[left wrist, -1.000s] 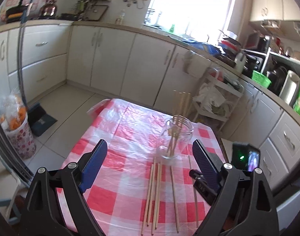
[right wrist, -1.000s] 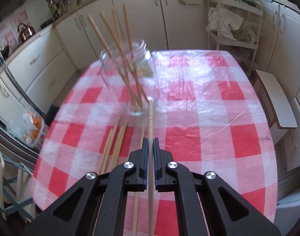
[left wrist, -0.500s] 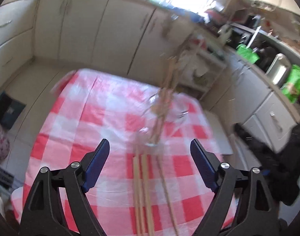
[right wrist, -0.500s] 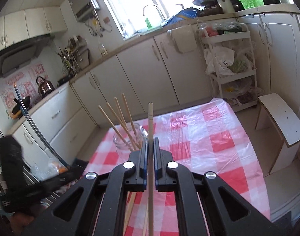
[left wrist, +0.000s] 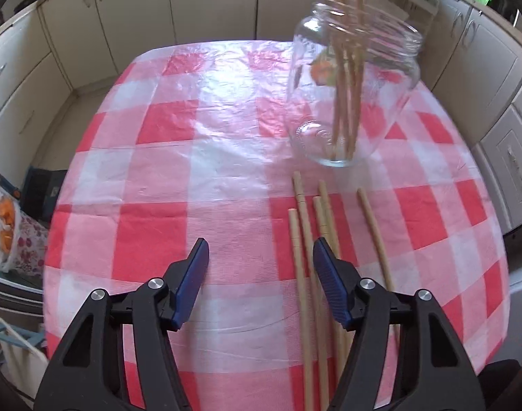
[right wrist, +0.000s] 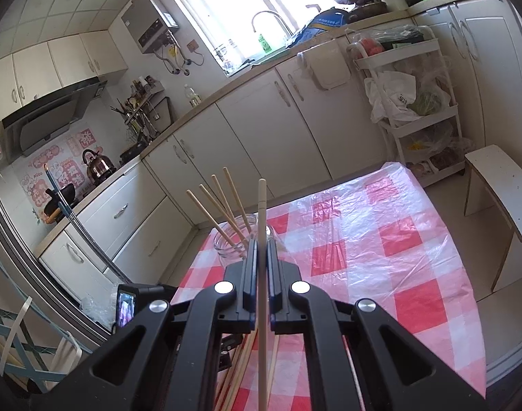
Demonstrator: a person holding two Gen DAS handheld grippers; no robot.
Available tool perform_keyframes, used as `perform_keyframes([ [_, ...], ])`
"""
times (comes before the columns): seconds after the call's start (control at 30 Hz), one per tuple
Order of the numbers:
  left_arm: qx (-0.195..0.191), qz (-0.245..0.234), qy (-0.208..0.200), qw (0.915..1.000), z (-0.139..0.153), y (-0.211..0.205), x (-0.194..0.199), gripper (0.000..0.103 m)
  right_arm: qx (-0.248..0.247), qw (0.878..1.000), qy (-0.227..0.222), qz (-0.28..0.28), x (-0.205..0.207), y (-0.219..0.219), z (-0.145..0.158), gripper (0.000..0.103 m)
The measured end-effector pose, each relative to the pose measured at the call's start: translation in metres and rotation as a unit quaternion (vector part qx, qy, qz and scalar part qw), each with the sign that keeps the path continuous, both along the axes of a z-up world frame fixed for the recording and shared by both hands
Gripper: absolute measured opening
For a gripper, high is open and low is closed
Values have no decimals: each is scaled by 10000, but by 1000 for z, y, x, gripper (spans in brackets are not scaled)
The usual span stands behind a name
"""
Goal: Organize utensils
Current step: 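Carry the chopstick above the jar with the right tool while the left tool grasps a chopstick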
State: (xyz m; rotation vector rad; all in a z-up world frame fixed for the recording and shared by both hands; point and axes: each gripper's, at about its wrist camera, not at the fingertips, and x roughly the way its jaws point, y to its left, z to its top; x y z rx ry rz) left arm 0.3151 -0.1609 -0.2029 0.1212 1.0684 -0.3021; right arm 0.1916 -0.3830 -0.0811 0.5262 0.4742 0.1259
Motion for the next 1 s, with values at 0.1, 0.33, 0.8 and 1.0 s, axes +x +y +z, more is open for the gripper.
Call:
perform_keyframes([
  [0.1,-35,128,-3,9999,1,2,-4,56,0,10000,-19,13,-6,-1,0,6],
  [0.33,39,221,-2,9997,5,13,-9,54,29,9999,-41,86,-9,-1,0,6],
  [0.8,266,-65,-61,9996,4,7,-4,32,-44,9999,24,132,-7,3,-4,6],
  [1.0,-204,-320,147,9992,8,20,10,4,-49,9999,9,151,-5,6,-4,6],
])
